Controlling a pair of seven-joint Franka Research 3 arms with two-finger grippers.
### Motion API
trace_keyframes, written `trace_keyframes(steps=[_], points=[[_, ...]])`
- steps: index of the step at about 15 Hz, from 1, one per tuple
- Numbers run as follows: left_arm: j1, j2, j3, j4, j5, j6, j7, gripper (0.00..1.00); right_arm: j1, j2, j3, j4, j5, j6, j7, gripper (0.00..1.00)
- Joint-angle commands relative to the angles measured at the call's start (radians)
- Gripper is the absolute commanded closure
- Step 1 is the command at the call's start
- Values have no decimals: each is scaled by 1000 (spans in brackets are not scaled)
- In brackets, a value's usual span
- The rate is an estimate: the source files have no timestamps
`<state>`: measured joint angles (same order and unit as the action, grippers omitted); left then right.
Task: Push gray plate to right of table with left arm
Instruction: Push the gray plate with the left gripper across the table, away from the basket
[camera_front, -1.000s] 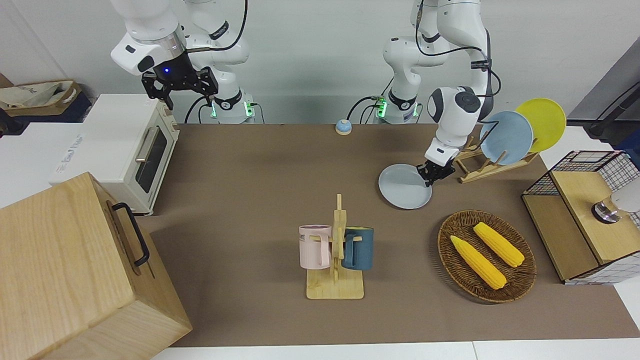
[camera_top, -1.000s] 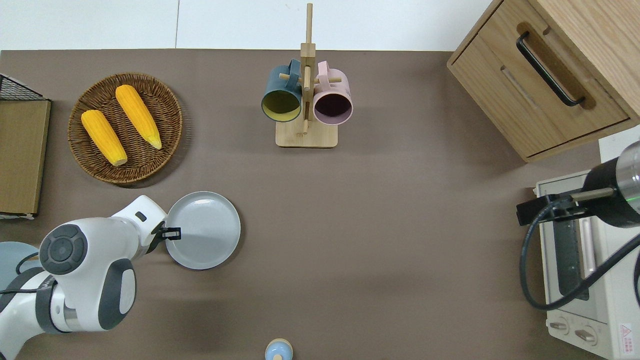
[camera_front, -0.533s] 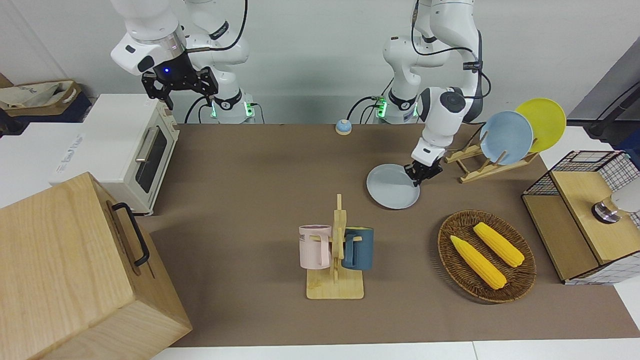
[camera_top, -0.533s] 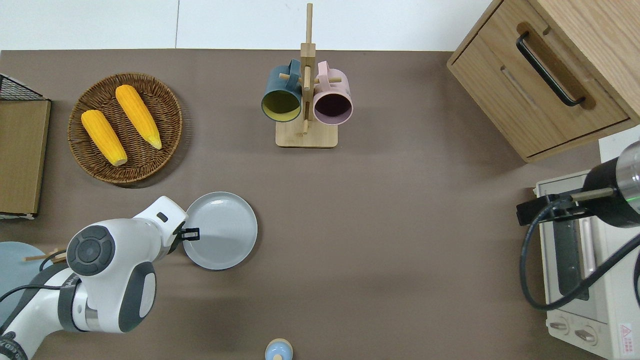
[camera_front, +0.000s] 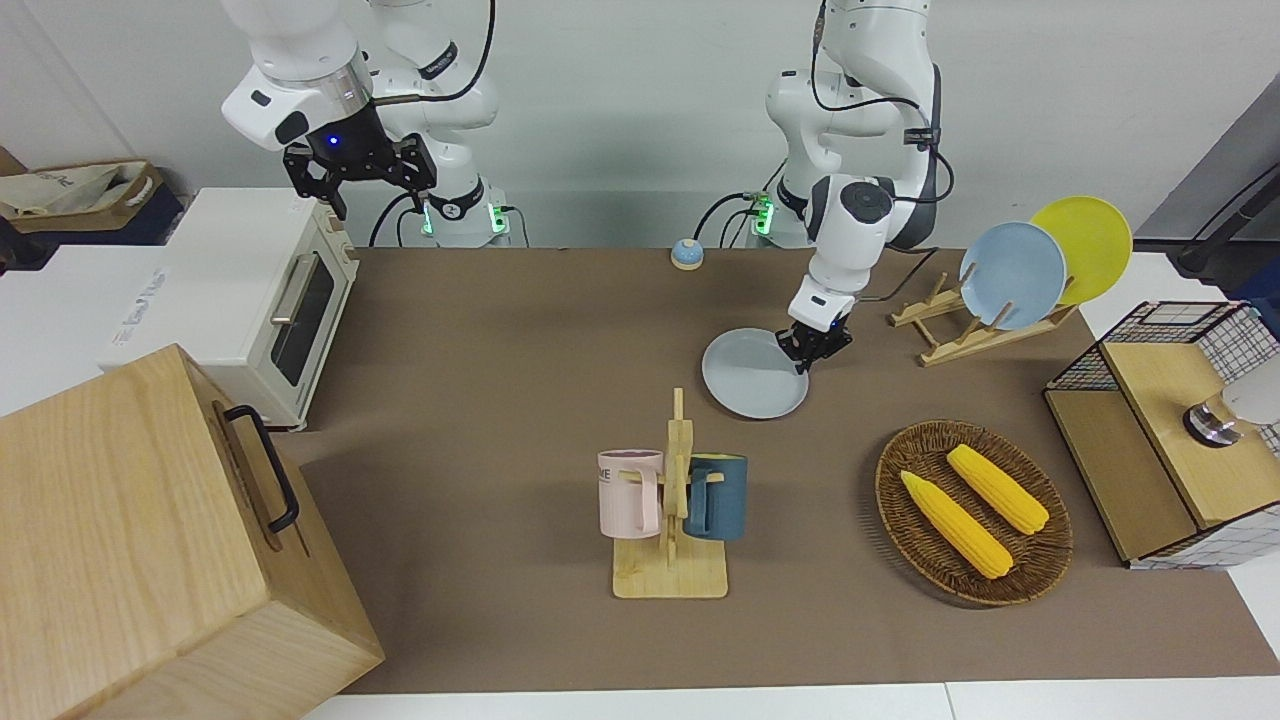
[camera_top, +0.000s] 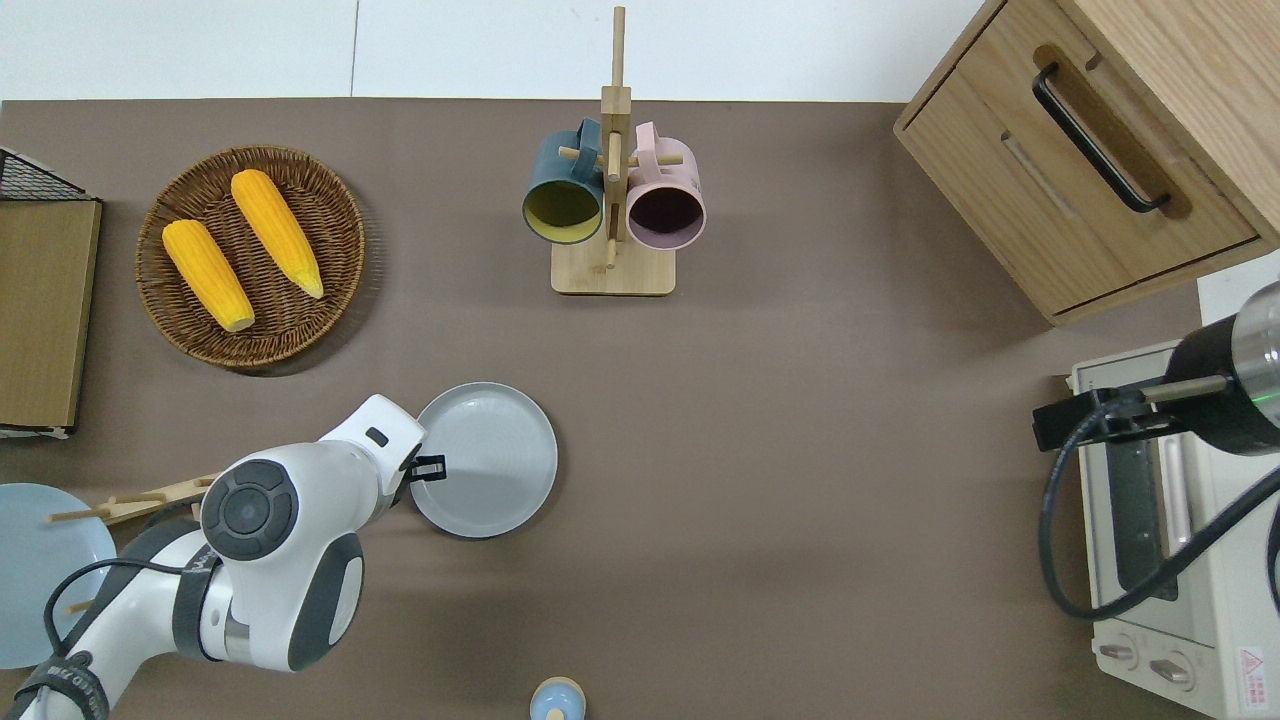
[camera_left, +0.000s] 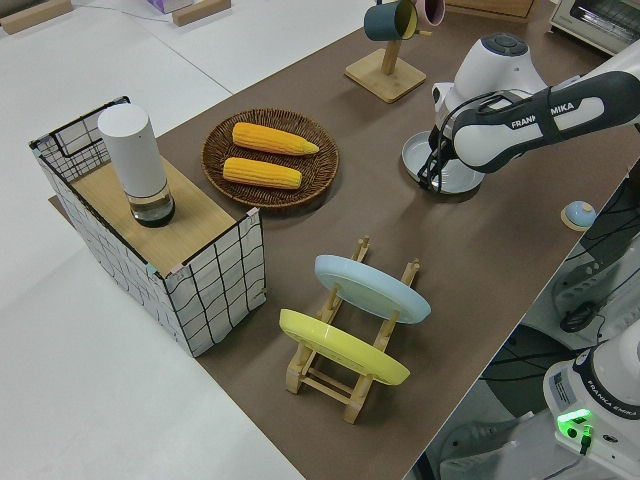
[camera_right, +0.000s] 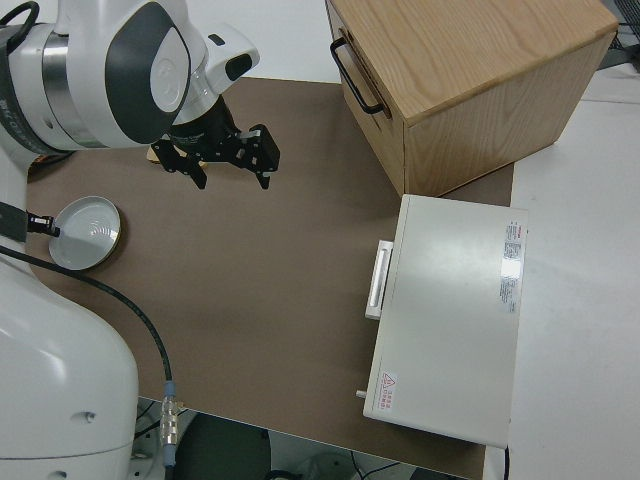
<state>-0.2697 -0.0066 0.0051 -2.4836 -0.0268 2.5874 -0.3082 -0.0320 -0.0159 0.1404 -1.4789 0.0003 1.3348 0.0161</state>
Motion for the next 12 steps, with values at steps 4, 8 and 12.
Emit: trace_keyframes(steps=[4, 8, 12], points=[[-120, 79, -8, 23, -7, 39, -144, 1000, -20, -2, 16, 9, 4, -16, 13, 17], [-175, 92, -19, 51, -7, 31, -221, 1000, -20, -2, 16, 9, 4, -16, 13, 17], [-201, 132, -59, 97, -5, 30, -314, 1000, -19, -2, 16, 9, 4, -16, 13, 17]])
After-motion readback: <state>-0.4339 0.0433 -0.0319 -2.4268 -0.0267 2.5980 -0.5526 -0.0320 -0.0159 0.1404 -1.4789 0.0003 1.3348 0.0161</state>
